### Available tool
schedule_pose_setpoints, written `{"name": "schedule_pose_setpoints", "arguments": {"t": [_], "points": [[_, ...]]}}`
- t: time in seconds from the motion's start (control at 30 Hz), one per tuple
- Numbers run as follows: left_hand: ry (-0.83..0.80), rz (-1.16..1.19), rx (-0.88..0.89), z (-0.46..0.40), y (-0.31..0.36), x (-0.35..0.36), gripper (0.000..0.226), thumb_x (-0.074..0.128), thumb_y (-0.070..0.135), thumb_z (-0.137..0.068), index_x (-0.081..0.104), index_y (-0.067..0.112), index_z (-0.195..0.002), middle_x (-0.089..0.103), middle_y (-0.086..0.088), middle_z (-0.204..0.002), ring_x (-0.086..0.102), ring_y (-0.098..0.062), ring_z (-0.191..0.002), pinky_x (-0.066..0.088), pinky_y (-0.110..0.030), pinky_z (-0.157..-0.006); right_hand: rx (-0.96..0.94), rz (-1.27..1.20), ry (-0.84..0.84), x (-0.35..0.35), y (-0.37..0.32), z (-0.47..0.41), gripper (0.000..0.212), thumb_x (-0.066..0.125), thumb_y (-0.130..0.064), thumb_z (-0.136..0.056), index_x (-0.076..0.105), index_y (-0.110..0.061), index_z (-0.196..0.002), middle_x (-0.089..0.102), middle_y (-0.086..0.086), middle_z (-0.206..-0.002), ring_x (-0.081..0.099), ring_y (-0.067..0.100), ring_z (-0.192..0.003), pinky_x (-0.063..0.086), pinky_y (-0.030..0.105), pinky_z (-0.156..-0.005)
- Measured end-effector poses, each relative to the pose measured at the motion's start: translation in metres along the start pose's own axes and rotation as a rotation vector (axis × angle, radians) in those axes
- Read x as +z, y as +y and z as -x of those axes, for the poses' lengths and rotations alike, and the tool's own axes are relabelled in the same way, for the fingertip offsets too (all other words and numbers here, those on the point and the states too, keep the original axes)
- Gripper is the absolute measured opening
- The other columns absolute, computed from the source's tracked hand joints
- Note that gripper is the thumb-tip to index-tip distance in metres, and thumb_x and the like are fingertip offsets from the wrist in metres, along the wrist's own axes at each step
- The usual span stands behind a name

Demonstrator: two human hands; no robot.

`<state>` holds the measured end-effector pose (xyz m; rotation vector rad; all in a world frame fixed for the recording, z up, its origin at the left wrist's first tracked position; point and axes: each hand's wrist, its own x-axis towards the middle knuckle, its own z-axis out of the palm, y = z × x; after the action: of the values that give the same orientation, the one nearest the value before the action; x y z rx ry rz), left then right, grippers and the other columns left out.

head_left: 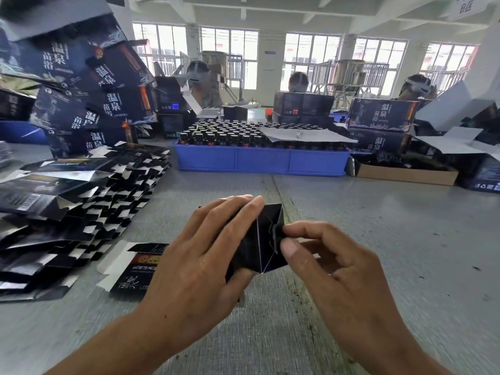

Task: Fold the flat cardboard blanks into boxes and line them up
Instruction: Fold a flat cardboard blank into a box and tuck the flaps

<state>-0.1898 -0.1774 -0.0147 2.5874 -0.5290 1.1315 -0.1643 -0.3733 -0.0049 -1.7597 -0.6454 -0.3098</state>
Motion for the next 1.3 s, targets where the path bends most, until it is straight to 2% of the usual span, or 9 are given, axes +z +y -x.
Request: {"name": "schedule_pose_setpoints", "arguments": {"t": [0.07, 0.17, 0.37, 0.57, 0.73, 0.87, 1.13, 1.23, 1.3], "points": [[-0.003, 0.013, -0.003, 0.0003, 0.0033, 0.0010, 0.083, 0.058, 0.038, -0.080, 0.027, 0.019, -0.155, 0.040, 0.007, -0.149, 0.041, -0.014, -0.134, 0.028, -0.013, -0.108, 0.057, -0.061, 0.001, -0.0010, 0.0010, -0.0008, 0.026, 0.065, -0.058, -0.075, 0.067, -0.046, -0.098, 0.073, -0.020, -0.093, 0.071, 0.002, -0.085, 0.053, 0.011, -0.071], [0.002, 0.020, 0.012, 0.0011, 0.0059, 0.0026, 0.081, 0.059, 0.035, -0.080, 0.032, 0.013, -0.153, 0.041, 0.006, -0.148, 0.041, -0.016, -0.135, 0.023, -0.013, -0.113, 0.103, -0.105, -0.008, -0.0024, 0.0023, -0.0028, 0.031, 0.067, -0.055, -0.068, 0.070, -0.044, -0.097, 0.073, -0.023, -0.094, 0.071, -0.001, -0.086, 0.051, 0.007, -0.069], [0.024, 0.015, 0.046, 0.0009, 0.0072, 0.0040, 0.077, 0.060, 0.033, -0.081, 0.035, 0.014, -0.151, 0.043, 0.005, -0.146, 0.040, -0.016, -0.134, 0.024, -0.015, -0.115, 0.092, -0.102, 0.005, -0.0021, 0.0013, -0.0046, 0.021, 0.074, -0.044, -0.071, 0.074, -0.047, -0.092, 0.075, -0.020, -0.085, 0.072, 0.000, -0.084, 0.053, 0.010, -0.075], [0.028, 0.013, 0.066, 0.0013, 0.0090, 0.0054, 0.075, 0.060, 0.033, -0.083, 0.034, 0.014, -0.151, 0.044, 0.004, -0.147, 0.042, -0.017, -0.135, 0.029, -0.020, -0.115, 0.074, -0.051, 0.049, -0.0020, 0.0022, -0.0021, 0.018, 0.078, -0.034, -0.077, 0.073, -0.046, -0.090, 0.075, -0.021, -0.084, 0.070, -0.002, -0.082, 0.050, 0.007, -0.071], [0.029, 0.022, 0.074, 0.0004, 0.0101, 0.0058, 0.076, 0.059, 0.033, -0.085, 0.031, 0.016, -0.153, 0.041, 0.005, -0.149, 0.037, -0.013, -0.138, 0.024, -0.018, -0.117, 0.069, 0.015, 0.088, -0.0002, 0.0010, 0.0004, 0.020, 0.077, -0.035, -0.079, 0.070, -0.048, -0.092, 0.073, -0.023, -0.082, 0.070, 0.001, -0.076, 0.050, 0.008, -0.070], [0.036, 0.028, 0.078, 0.0011, 0.0097, 0.0062, 0.077, 0.059, 0.033, -0.085, 0.029, 0.017, -0.154, 0.040, 0.005, -0.149, 0.036, -0.013, -0.138, 0.024, -0.018, -0.117, 0.062, 0.011, 0.066, -0.0020, 0.0011, -0.0008, 0.019, 0.077, -0.035, -0.080, 0.070, -0.048, -0.092, 0.074, -0.023, -0.085, 0.070, -0.001, -0.080, 0.052, 0.009, -0.071], [0.046, 0.021, 0.074, 0.0001, 0.0061, 0.0048, 0.078, 0.058, 0.032, -0.084, 0.028, 0.017, -0.154, 0.038, 0.006, -0.152, 0.034, -0.013, -0.140, 0.026, -0.021, -0.118, 0.053, -0.023, -0.026, -0.0017, 0.0001, -0.0011, 0.034, 0.066, -0.063, -0.070, 0.064, -0.055, -0.104, 0.072, -0.025, -0.098, 0.070, -0.001, -0.091, 0.054, 0.009, -0.075], [0.066, 0.021, 0.105, -0.0001, 0.0050, 0.0066, 0.075, 0.062, 0.028, -0.087, 0.031, 0.016, -0.154, 0.039, 0.003, -0.155, 0.035, -0.016, -0.144, 0.031, -0.031, -0.118, 0.058, -0.013, -0.029, -0.0001, 0.0002, -0.0005, 0.041, 0.069, -0.069, -0.073, 0.059, -0.056, -0.111, 0.069, -0.028, -0.105, 0.069, -0.002, -0.095, 0.053, 0.009, -0.075], [0.062, 0.017, 0.164, 0.0003, 0.0047, 0.0082, 0.076, 0.070, 0.017, -0.087, 0.032, 0.014, -0.153, 0.037, 0.000, -0.159, 0.032, -0.022, -0.147, 0.036, -0.042, -0.116, 0.082, -0.015, -0.046, 0.0021, 0.0006, 0.0008, 0.064, 0.071, -0.075, -0.064, 0.052, -0.059, -0.123, 0.063, -0.034, -0.114, 0.066, -0.006, -0.099, 0.051, 0.006, -0.075]]}}
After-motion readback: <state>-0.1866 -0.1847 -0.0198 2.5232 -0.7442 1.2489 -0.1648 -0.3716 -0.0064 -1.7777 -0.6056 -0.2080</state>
